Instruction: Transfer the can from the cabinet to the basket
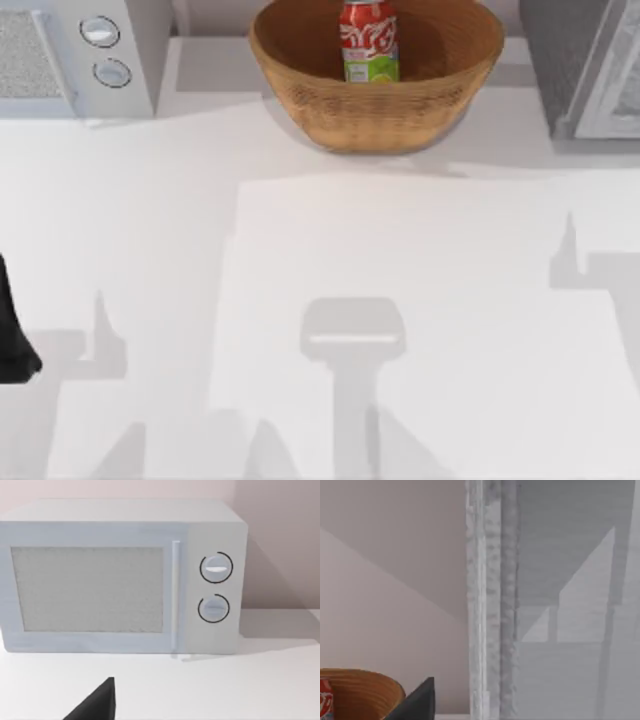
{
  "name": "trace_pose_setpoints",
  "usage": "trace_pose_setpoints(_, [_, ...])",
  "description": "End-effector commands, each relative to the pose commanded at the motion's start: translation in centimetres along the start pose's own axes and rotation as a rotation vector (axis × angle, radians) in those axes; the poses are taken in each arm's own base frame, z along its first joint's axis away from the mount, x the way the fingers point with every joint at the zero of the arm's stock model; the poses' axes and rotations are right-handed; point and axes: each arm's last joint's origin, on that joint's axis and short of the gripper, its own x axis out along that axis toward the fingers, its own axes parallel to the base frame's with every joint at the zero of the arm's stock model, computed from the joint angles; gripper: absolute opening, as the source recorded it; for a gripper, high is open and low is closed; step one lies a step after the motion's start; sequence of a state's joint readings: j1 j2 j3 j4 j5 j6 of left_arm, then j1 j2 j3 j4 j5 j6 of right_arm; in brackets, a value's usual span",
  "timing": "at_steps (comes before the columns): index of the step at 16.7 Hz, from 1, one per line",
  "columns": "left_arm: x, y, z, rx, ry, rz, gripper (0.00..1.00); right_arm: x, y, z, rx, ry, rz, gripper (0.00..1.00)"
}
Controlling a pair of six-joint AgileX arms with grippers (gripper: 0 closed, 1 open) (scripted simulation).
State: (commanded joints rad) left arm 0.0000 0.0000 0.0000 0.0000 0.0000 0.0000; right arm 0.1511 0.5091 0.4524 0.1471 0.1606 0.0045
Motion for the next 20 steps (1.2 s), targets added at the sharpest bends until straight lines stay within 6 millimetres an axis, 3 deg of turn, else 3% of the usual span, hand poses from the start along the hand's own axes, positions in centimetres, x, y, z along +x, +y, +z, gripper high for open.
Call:
trace_pose_setpoints(3, [0.0, 0.0, 0.0, 0.0, 0.0, 0.0, 1.0, -3.1, -1.1, -5.3, -0.006, 0.025, 0.001, 1.0])
trace_pose_setpoints(6, [0.0, 0.0, 0.0, 0.0, 0.0, 0.0, 1.0, -4.3, -1.7, -9.7, -0.009, 0.065, 0.004, 1.0])
trace_pose_setpoints(8, [0.0, 0.0, 0.0, 0.0, 0.0, 0.0, 1.0, -4.5, -1.8, -11.5, -0.01, 0.084, 0.006, 1.0])
trace_pose_setpoints(15, [0.0, 0.0, 0.0, 0.0, 0.0, 0.0, 1.0, -4.6, -1.9, -11.9, -0.009, 0.092, 0.008, 1.0])
trace_pose_setpoints(20, [0.0, 0.0, 0.0, 0.0, 0.0, 0.0, 1.0, -3.6, -2.9, -10.1, -0.014, 0.049, 0.017, 1.0])
